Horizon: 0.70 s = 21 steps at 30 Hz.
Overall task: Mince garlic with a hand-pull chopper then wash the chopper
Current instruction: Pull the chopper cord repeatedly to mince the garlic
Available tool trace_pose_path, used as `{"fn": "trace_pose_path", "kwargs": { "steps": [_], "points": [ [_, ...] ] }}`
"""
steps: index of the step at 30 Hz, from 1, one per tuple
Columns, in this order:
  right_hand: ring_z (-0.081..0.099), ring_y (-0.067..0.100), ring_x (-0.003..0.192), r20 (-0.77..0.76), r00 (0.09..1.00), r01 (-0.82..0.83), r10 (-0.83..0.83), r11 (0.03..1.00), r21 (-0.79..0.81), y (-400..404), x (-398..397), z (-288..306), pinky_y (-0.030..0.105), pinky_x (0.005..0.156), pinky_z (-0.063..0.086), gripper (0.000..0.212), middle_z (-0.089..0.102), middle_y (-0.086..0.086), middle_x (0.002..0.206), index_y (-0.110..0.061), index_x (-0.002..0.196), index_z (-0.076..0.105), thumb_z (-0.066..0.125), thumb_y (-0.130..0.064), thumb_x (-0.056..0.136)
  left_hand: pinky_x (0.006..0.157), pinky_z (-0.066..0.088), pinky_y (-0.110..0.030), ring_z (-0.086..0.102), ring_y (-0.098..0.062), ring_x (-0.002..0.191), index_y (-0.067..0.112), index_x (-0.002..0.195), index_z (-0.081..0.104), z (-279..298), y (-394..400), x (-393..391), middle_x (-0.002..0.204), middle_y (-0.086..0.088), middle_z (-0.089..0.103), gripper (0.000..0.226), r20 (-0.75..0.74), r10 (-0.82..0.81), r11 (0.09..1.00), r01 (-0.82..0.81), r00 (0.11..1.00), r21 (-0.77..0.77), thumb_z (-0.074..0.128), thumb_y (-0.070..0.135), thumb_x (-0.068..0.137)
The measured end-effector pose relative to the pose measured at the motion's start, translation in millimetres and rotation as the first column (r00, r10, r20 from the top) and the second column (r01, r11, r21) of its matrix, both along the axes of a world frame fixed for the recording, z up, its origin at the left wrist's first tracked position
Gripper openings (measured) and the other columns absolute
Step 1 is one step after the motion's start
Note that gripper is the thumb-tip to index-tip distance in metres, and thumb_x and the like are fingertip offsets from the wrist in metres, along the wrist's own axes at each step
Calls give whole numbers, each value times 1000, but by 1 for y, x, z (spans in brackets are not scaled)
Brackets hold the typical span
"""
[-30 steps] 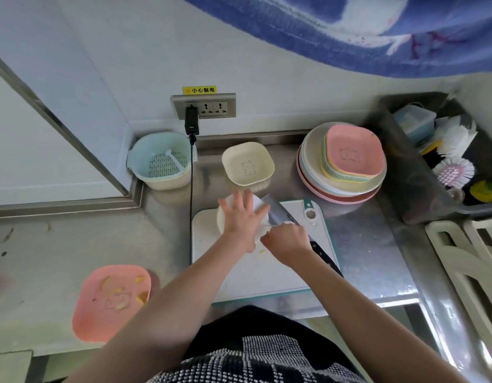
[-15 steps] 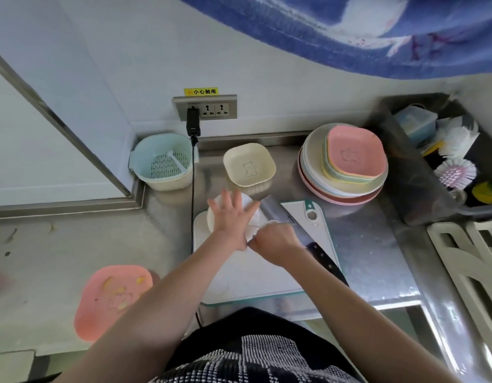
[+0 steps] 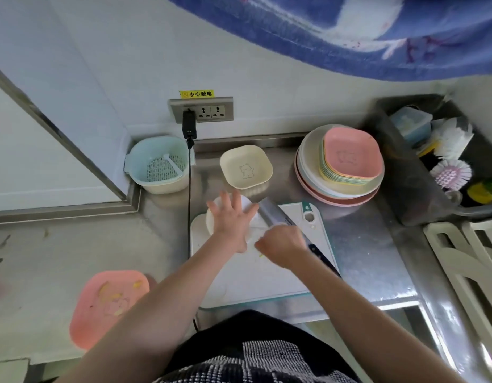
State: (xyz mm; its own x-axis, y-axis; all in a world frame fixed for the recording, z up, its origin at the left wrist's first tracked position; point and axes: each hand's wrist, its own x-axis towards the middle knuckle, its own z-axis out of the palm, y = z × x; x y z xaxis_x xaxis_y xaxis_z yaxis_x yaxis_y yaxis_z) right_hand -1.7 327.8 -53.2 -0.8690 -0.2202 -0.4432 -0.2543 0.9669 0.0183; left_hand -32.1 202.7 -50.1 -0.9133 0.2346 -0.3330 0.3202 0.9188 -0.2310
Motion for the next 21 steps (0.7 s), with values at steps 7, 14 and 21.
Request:
{"fn": "trace_pose_path", "kwargs": {
  "steps": [7,14,21],
  "points": [
    [60,27,107,0,917,396,-398,914,84,62,-9,-15,30,82,44,38,65,8,116,-15,115,63,36,-32,95,97,29,-56,12,-42,131,40,142,14,4,-6,-3,142,-13,14,106,37,45,998,-47,998,50,78,40,57],
    [60,29,94,68,965,258,-252,960,-111,47,-11,-1,32,74,42,40,64,10,99,-11,90,65,35,-38,94,97,28,-58,10,-43,132,39,140,15,5,-4,-3,141,-14,14,103,55,42,998,-44,998,34,77,38,58],
    [57,29,90,14,985,172,-171,982,-76,22,-11,-13,30,71,38,40,62,12,102,-10,98,63,32,-37,97,98,29,-58,11,-42,133,39,142,13,5,-7,-4,143,-14,14,105,43,32,998,-34,999,51,77,41,59]
  ]
}}
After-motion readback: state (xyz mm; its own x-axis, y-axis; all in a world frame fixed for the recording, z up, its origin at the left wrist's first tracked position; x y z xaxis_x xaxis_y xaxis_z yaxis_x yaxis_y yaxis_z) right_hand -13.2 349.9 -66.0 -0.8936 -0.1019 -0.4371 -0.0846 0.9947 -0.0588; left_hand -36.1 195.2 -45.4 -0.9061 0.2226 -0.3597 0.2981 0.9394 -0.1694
